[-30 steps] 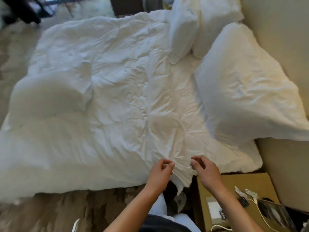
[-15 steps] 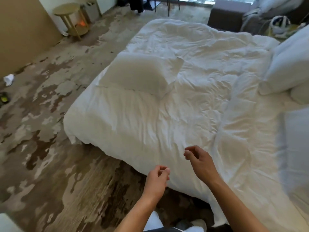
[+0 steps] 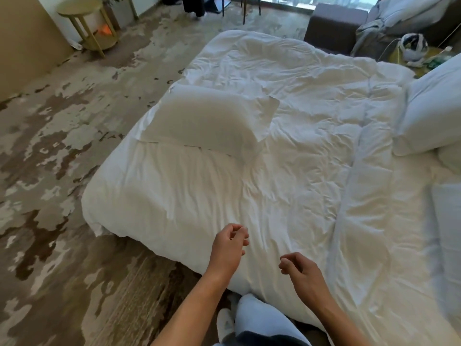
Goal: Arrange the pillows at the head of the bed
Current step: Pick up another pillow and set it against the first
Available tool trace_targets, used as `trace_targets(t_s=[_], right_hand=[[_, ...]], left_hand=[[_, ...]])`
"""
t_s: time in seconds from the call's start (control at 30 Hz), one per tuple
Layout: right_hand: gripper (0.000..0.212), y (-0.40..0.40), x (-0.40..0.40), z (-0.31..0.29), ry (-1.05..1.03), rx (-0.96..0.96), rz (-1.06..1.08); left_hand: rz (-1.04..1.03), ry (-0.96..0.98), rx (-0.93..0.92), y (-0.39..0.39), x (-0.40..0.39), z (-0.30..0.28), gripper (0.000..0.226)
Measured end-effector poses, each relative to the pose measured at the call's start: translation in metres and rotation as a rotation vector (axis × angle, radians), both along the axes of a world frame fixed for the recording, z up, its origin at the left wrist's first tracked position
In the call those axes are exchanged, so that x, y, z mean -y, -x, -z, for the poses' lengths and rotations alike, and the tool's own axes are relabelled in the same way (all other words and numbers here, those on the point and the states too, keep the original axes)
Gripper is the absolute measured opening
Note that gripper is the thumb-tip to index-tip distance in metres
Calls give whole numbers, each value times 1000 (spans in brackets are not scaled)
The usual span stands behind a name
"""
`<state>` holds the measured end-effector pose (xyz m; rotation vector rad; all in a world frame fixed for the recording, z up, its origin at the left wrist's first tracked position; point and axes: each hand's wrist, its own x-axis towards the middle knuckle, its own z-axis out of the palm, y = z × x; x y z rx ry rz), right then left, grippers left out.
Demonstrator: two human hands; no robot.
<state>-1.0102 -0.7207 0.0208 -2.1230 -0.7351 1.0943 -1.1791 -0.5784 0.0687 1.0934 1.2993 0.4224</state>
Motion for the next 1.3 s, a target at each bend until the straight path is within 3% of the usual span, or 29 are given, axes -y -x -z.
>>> trace_targets(t_s=[0.43,0.7,1.03,1.17,1.3], right_hand=[[16,-22,-237,14,-22,-131,-79],[15,11,-393,21,55,-47,-128],[7,21,-583,57,239,188,-45],[28,-3,-650,75,260,315,-84],[40,-60,-718,87,199,533,-87]], left_hand=[[-133,95,-125,32,-163,24,17],[-90,174,-143,57,-308,52,19],[83,-108,-259,1,-586,86,22],[150,-212,-312,-62,-678,106,28],[382,-417,-367,-129,-754,131,43]])
